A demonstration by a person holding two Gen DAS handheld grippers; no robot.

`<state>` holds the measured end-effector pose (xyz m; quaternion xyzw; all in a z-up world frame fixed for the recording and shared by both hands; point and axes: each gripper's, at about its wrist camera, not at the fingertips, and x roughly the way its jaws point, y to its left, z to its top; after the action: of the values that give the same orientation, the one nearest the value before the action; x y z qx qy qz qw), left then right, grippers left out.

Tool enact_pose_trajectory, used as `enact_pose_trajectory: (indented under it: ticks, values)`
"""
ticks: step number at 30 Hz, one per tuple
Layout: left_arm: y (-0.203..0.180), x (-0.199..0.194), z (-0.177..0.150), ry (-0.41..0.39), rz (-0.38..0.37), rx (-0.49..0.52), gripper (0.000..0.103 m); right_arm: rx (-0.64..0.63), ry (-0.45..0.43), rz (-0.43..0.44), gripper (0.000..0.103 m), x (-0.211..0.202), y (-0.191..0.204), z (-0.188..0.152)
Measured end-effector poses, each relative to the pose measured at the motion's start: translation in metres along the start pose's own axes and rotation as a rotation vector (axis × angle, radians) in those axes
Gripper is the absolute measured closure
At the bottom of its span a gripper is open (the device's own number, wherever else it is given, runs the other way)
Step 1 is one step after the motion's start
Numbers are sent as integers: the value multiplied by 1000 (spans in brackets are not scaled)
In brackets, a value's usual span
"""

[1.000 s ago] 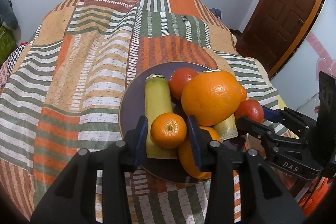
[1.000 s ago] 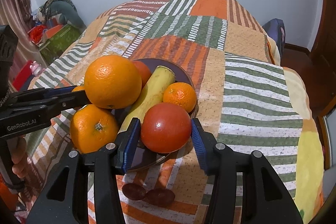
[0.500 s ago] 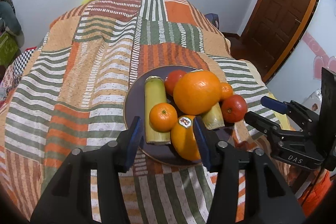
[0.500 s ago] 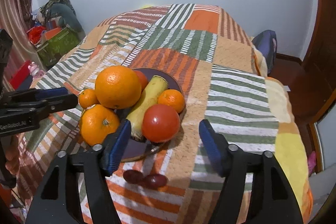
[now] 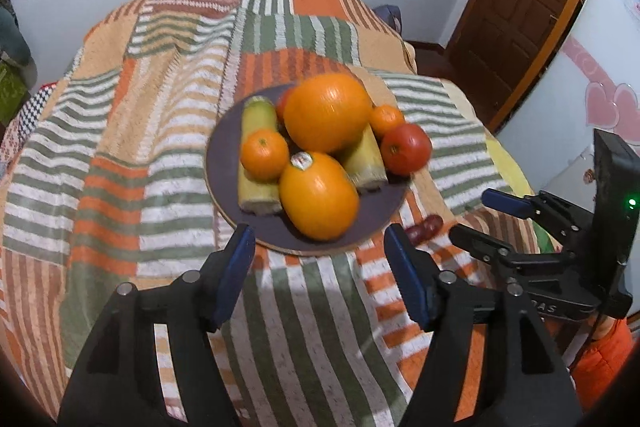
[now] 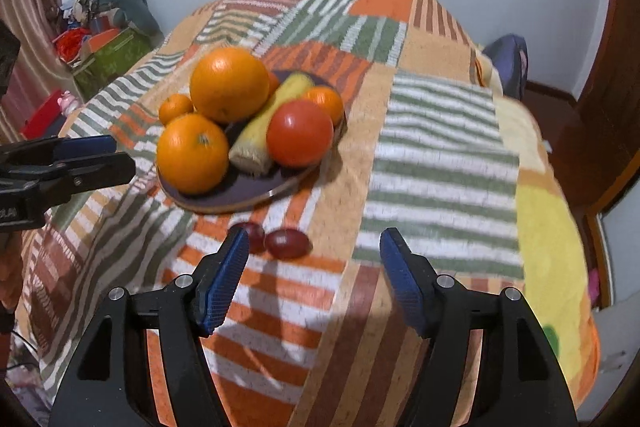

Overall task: Organize fruits
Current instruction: 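Grasp a red grape with the right gripper while the left gripper grasps the other grape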

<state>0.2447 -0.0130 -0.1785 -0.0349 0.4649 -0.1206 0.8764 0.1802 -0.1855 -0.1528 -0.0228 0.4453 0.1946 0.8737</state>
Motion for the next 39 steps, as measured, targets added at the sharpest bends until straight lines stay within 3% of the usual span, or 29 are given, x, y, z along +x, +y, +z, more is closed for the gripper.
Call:
enact_pose_trajectory:
  ticks: [5, 8, 17, 21, 33, 39]
  values:
    - [-6, 10, -14, 28, -12, -16, 36, 20, 47, 23, 38, 15, 0, -8]
    - [-12, 20, -20, 51, -33, -24, 37, 30, 49, 32, 47, 20, 1, -9]
    - [-33, 39, -22, 83, -64, 0, 61, 22, 28, 69, 65, 25, 2, -8]
    - [-42, 46, -23, 101, -74, 20, 70, 16, 22, 107, 80, 25, 5, -8]
    - [-67, 62, -14, 90, -106, 84, 74, 71, -16, 40, 80, -2, -18, -12]
    - [-78, 75, -11, 79, -61, 127, 74, 100, -21, 25, 80, -11, -30, -17]
